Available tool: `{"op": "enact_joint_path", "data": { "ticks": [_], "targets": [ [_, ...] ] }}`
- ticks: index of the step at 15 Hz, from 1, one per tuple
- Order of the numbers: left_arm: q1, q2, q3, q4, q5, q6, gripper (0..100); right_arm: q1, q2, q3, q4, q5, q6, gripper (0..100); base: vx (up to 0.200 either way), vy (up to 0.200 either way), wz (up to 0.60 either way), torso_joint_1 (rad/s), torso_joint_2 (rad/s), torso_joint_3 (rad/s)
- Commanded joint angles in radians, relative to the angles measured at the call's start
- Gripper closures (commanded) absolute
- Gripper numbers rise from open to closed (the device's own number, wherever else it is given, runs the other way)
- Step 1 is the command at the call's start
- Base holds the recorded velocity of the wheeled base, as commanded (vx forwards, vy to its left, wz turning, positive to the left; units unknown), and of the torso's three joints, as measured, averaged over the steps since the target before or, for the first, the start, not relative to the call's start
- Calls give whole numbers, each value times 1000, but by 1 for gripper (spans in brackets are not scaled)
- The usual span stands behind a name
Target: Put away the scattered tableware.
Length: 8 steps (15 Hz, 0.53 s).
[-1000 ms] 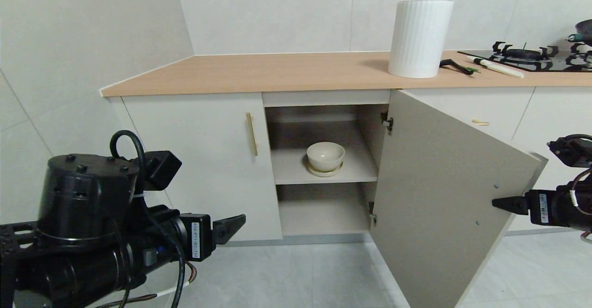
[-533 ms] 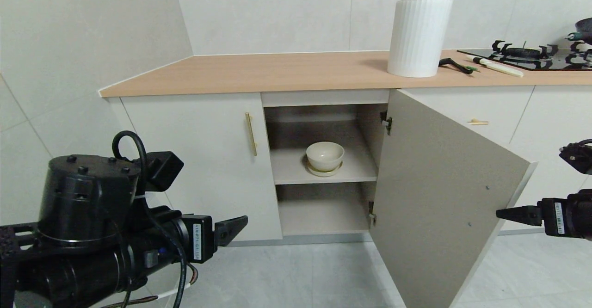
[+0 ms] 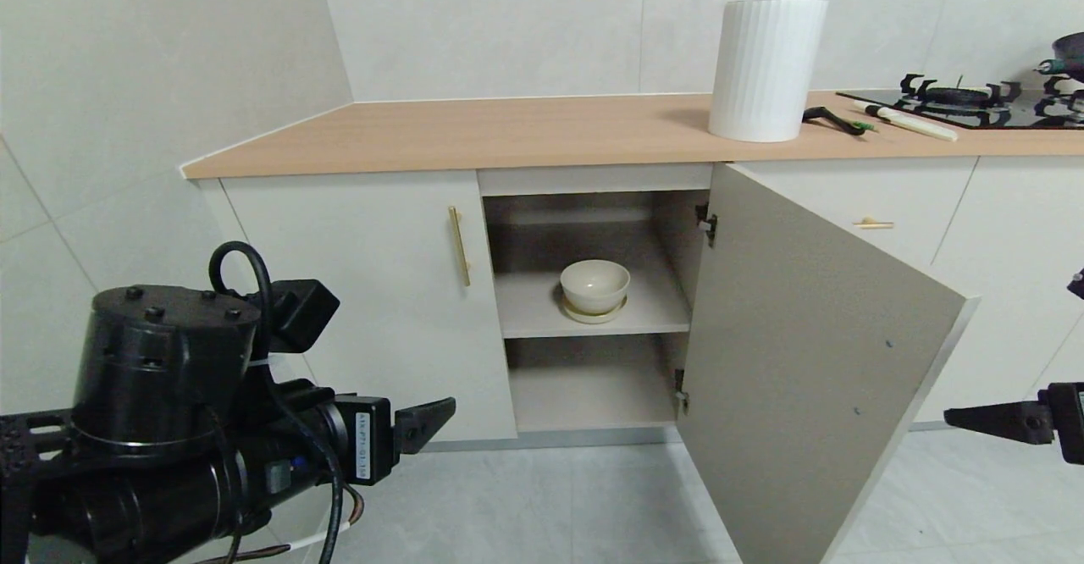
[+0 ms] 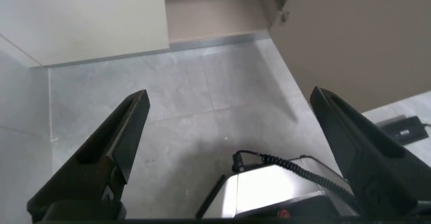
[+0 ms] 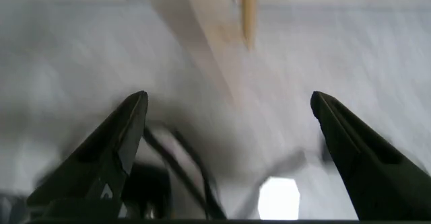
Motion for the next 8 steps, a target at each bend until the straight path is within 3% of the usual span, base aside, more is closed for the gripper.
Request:
{"op": "enact_joint_path", "data": {
  "ticks": [1,4,8],
  "targets": [
    [1,0,0,-1,1,-1,0,-47,21,-53,63,-51,-32,0,0,0,0,0,0,0],
    [1,0,3,-1,1,-1,0,-58,119,-60,19,-193,-36,0,0,0,0,0,0,0],
    [1,0,3,-2,1,-1,0,-55,285,10,-334,-200,132,0,0,0,0,0,0,0]
  ]
}}
